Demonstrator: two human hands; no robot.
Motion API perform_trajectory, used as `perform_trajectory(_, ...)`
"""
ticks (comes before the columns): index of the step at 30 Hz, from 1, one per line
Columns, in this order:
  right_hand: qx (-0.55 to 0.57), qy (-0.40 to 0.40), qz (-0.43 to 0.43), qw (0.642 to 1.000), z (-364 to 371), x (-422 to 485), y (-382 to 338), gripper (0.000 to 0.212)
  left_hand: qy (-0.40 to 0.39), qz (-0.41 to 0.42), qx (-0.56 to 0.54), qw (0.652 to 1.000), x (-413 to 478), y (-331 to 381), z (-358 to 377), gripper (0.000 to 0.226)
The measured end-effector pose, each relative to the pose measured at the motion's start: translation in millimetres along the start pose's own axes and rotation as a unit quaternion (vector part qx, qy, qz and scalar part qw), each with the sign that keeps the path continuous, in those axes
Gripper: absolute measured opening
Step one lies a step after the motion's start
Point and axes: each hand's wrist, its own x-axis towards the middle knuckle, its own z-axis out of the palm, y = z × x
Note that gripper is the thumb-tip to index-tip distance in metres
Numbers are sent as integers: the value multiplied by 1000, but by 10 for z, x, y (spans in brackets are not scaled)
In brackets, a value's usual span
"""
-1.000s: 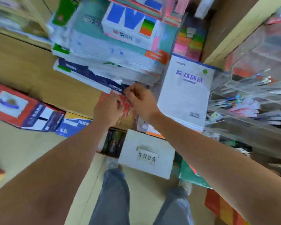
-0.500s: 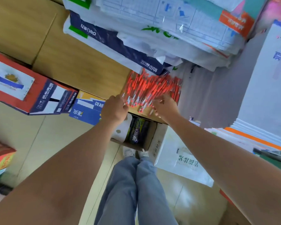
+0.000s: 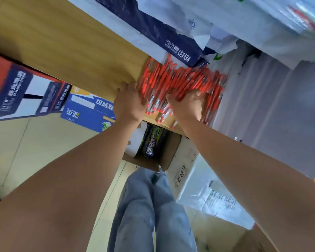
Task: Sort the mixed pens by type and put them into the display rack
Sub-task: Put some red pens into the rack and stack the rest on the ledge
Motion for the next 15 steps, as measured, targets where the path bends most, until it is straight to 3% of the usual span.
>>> perform_trajectory(5,3,25,-2,1000,99,20,16,82,15,6,-11,1000,115,103,108,57)
perform_trajectory(10,7,47,-19,999,78,13,58,55,-9,-5,-16,1000,141,207,128,53)
perform_trajectory(15,19,45,-32,998,77,43,52,52,-33,5,7,999,196,275,152,54)
